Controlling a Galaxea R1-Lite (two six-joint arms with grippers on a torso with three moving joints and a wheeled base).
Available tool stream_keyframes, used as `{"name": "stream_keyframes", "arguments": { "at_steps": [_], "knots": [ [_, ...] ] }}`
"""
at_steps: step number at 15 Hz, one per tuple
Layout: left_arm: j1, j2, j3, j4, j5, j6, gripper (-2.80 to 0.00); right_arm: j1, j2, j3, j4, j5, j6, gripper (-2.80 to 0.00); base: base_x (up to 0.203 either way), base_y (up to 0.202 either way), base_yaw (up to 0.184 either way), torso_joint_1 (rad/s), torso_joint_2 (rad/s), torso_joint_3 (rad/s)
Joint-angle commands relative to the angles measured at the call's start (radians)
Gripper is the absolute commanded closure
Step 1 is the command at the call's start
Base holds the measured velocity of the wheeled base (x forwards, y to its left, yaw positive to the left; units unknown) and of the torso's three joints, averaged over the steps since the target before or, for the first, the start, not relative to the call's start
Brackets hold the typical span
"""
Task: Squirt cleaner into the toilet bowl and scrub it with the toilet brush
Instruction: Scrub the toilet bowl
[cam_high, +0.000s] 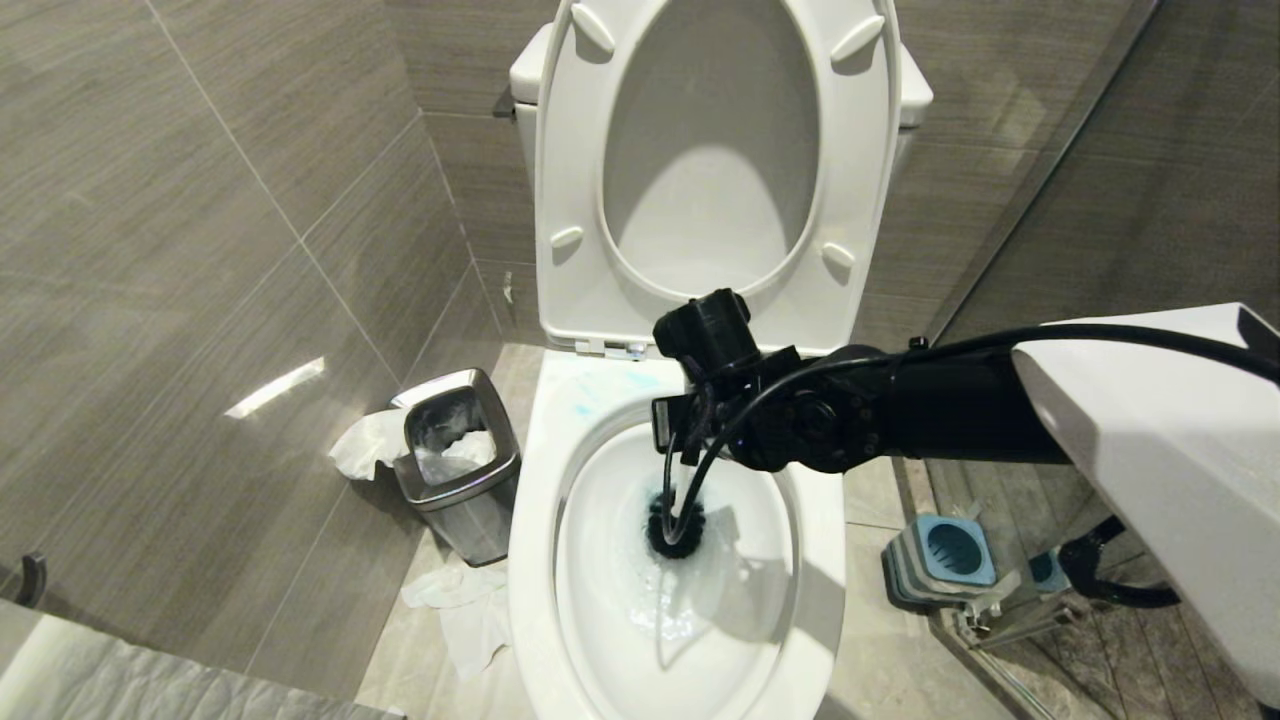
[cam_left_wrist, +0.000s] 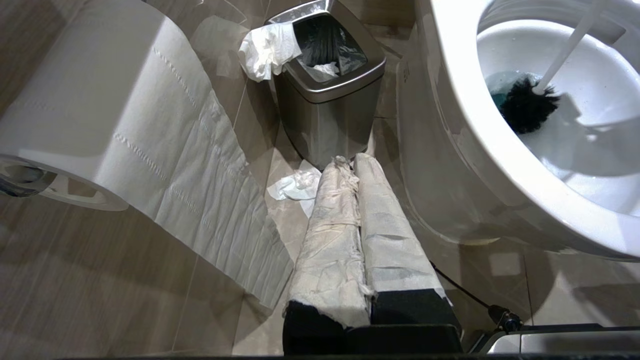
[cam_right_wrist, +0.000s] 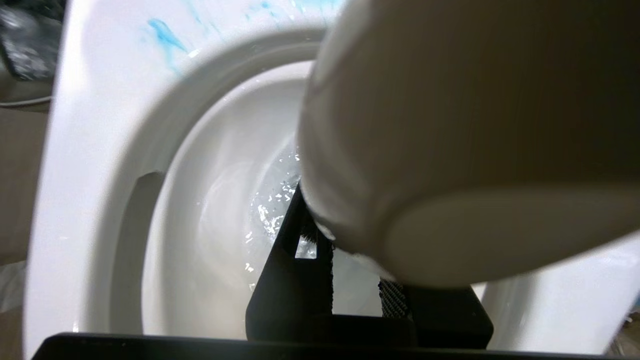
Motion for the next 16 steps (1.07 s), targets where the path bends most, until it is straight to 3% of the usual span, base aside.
{"name": "stream_keyframes", "arguments": {
  "at_steps": [1, 7, 9, 16],
  "knots": [
    [0.000, 0.002, 0.000, 0.000, 0.000, 0.000, 0.00, 0.018, -0.113, 0.029, 0.007, -0.003, 0.002, 0.00, 0.000, 0.000, 0.000, 0.000, 0.00, 0.000],
    [0.000, 0.002, 0.000, 0.000, 0.000, 0.000, 0.00, 0.082, -0.422, 0.093, 0.154, -0.007, -0.001, 0.00, 0.000, 0.000, 0.000, 0.000, 0.00, 0.000],
    [0.000, 0.002, 0.000, 0.000, 0.000, 0.000, 0.00, 0.081, -0.414, 0.095, 0.166, -0.053, -0.001, 0.00, 0.000, 0.000, 0.000, 0.000, 0.00, 0.000],
    [0.000, 0.002, 0.000, 0.000, 0.000, 0.000, 0.00, 0.032, -0.249, 0.079, 0.158, -0.067, 0.002, 0.00, 0.000, 0.000, 0.000, 0.000, 0.00, 0.000]
  ]
}}
